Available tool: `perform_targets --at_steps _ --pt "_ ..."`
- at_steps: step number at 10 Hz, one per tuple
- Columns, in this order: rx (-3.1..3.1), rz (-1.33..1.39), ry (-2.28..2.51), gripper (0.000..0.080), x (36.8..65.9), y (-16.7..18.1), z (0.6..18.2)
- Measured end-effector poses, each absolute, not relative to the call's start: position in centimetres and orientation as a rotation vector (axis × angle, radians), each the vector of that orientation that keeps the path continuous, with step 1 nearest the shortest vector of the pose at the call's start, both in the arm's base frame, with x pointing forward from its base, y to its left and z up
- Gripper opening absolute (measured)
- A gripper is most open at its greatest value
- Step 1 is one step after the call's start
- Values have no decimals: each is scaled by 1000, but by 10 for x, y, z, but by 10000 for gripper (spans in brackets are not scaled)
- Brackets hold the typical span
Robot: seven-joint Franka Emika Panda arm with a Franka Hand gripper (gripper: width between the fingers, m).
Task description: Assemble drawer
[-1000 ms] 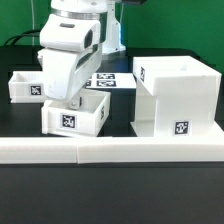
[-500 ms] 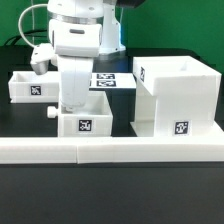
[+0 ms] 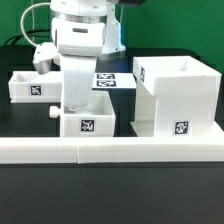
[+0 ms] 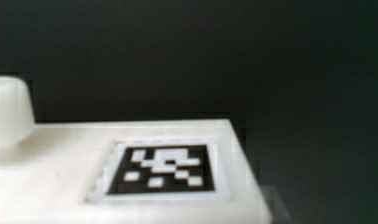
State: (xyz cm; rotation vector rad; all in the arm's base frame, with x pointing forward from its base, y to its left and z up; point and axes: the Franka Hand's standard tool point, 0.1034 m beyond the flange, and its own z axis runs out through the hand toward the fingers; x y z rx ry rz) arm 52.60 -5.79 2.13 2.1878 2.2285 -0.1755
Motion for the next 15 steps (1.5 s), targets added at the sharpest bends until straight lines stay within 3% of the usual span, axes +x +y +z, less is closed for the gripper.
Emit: perform_targets --at_steps 15 --pt "2265 -56 2077 42 541 -35 19"
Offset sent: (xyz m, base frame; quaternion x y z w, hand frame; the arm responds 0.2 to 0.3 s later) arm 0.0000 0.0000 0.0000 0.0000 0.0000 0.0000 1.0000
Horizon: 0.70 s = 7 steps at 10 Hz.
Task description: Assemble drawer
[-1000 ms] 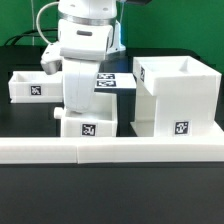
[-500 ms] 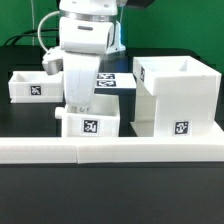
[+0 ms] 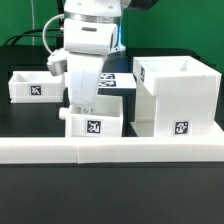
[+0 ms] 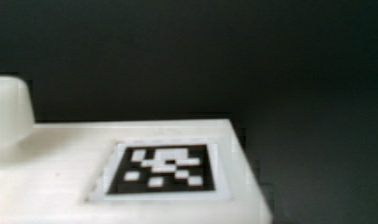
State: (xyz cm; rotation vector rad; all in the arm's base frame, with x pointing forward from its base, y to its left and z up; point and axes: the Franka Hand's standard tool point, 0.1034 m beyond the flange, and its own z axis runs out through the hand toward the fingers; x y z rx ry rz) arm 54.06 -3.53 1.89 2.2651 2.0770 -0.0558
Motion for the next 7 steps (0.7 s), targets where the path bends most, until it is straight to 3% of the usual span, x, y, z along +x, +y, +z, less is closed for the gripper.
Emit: perform_targets --at_steps 7 --pt "2284 -125 2115 42 544 -29 18"
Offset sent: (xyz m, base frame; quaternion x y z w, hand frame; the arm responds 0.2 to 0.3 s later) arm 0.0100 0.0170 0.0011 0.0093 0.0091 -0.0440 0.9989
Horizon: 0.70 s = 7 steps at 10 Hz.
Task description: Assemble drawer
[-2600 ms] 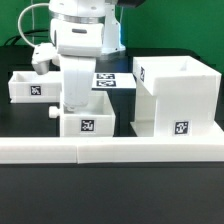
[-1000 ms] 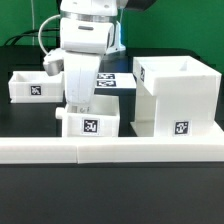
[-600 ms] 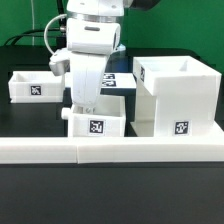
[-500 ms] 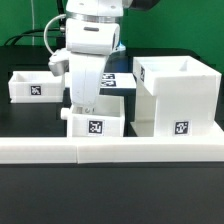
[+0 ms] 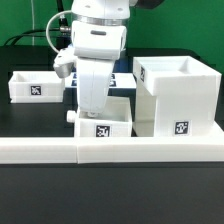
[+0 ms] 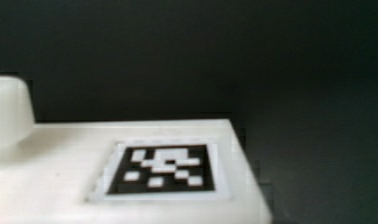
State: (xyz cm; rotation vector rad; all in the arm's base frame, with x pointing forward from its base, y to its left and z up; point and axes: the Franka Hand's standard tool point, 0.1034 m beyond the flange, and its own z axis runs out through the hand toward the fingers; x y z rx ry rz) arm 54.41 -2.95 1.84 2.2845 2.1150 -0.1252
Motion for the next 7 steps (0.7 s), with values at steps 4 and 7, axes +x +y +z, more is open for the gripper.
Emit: perform_targets --at_steps 4,7 --pt "2301 -156 2117 42 541 -33 18" --pt "2294 -129 2109 42 540 -32 16"
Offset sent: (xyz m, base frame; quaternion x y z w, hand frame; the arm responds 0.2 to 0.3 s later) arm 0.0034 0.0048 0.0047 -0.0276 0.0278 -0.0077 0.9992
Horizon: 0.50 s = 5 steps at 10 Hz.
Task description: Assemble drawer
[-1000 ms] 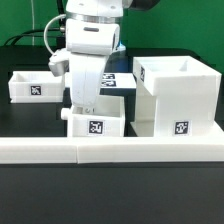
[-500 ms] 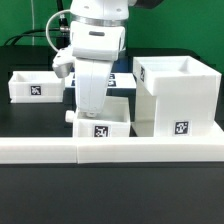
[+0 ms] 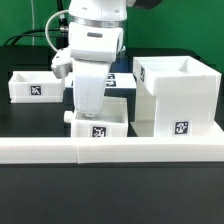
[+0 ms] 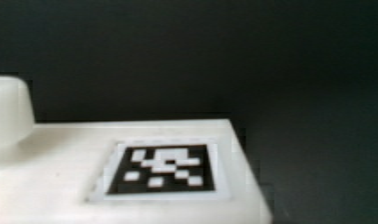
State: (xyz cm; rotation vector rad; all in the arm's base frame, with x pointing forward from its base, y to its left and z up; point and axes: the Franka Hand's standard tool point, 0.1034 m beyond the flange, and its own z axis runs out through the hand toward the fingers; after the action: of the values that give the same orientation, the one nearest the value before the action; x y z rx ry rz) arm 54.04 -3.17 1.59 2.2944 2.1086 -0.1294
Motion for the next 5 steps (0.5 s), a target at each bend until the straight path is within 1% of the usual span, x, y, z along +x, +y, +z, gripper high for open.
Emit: perform_targets --at_steps 1,5 --pt "2279 -81 2093 42 544 -30 16" --pt "2268 -36 2078 42 545 -26 15"
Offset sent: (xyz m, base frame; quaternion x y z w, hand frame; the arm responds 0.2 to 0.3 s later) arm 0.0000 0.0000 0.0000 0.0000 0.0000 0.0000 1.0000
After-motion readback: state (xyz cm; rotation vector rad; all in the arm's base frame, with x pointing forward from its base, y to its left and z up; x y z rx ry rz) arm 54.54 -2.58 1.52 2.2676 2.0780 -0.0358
